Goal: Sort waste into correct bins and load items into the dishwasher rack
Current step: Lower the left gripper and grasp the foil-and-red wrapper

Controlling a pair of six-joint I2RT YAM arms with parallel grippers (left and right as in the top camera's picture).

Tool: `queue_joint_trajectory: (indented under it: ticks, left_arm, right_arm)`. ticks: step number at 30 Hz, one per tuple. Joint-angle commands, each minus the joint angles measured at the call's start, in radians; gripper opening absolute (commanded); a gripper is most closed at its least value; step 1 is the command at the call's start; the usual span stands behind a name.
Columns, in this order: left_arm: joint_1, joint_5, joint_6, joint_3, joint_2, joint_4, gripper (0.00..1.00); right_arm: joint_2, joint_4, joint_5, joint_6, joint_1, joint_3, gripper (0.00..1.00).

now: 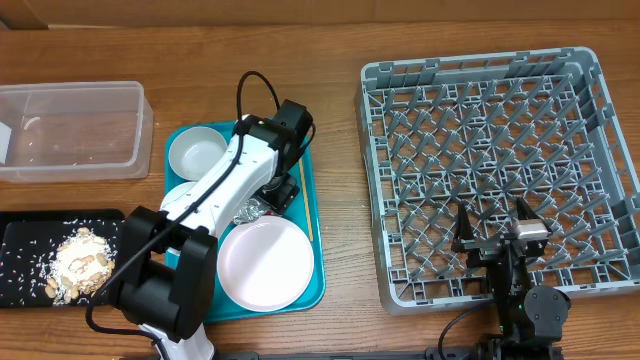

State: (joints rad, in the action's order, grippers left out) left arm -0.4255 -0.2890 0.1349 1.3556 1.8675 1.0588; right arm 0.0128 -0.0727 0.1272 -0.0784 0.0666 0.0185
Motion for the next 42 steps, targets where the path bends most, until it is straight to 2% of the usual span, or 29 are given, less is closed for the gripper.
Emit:
queue_joint_trajectory:
  ticks: [1, 4, 25, 32, 40, 42]
  left_arm:
    - [0.024, 0.002, 0.019, 0.005, 0.009, 0.003, 0.85]
    - [0.037, 0.018, 0.019, 0.005, 0.01, 0.002, 0.79]
    - [0.059, 0.106, 0.019, -0.056, 0.01, -0.056, 0.8]
    - [0.059, 0.105, 0.019, -0.058, 0.01, -0.065, 0.64]
    - [0.059, 0.099, 0.018, -0.058, 0.01, -0.064, 0.41]
    - [0.059, 0.099, 0.018, -0.058, 0.01, -0.064, 0.4]
  right_arm:
    - [-0.01, 0.003, 0.006, 0.0, 0.006, -0.011, 1.0]
    - [-0.01, 0.003, 0.006, 0.0, 0.006, -0.01, 1.0]
    - [-0.01, 0.003, 0.006, 0.0, 0.006, -0.011, 1.0]
    - [-0.01, 0.003, 0.006, 0.0, 0.006, -0.011, 1.0]
    - [-0.01, 0.003, 0.006, 0.0, 0.006, -0.011, 1.0]
    - [-0.01, 0.003, 0.006, 0.0, 0.006, -0.011, 1.0]
